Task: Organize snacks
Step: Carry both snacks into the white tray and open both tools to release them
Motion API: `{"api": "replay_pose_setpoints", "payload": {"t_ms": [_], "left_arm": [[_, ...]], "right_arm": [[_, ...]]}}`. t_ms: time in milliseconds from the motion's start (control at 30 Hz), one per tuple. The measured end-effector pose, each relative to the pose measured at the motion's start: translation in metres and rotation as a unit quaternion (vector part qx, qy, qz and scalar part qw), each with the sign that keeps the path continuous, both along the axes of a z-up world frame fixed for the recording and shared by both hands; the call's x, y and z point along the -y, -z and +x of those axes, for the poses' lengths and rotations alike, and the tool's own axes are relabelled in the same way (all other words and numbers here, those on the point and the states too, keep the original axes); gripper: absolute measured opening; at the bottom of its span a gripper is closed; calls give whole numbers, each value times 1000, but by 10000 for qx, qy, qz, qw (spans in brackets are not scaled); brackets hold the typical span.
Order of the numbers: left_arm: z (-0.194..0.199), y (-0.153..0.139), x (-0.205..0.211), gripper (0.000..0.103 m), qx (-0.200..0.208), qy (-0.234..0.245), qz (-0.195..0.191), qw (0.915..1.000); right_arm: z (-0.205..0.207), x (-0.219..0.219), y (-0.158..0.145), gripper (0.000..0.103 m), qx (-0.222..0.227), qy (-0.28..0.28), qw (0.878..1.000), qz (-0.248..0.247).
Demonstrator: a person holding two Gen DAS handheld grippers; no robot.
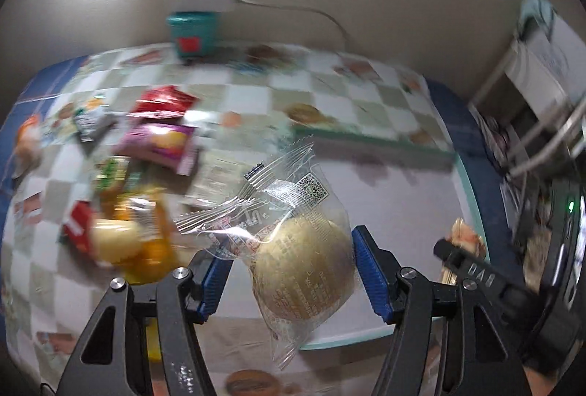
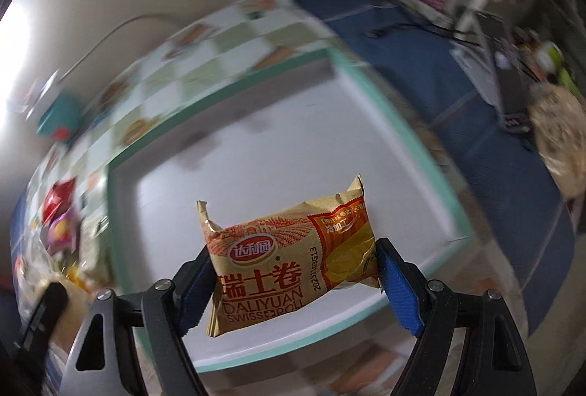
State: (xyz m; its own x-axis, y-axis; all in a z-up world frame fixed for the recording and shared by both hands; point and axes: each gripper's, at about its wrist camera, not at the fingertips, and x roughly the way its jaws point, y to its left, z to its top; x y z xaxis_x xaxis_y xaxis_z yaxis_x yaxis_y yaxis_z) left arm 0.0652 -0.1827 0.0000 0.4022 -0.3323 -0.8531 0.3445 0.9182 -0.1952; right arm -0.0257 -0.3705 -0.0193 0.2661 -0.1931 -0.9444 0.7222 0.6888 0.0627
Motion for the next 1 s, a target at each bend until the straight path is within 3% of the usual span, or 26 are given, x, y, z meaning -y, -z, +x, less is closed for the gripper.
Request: {"api": "replay_pose_setpoints", "payload": {"t_ms": [267, 633, 767, 933, 1000], "left_arm": [[3, 17, 54, 66, 113, 547, 86, 9984], [22, 36, 82, 67, 10, 725, 64, 9973], [23, 31, 83, 83, 62, 758, 87, 9971], [25, 20, 74, 84, 67, 669, 125, 9977], [25, 11, 66, 89, 116, 600, 53, 9981]], "right_arm": [[-20, 46, 14, 84, -125, 662, 9977, -23], [-11, 52, 26, 85, -2, 672, 9977, 91], [-10, 50, 28, 87, -45, 620, 9980, 119], [-9, 50, 26, 94, -27, 567, 9983, 136], [-9, 48, 21, 99, 4, 529, 9986, 67]]}}
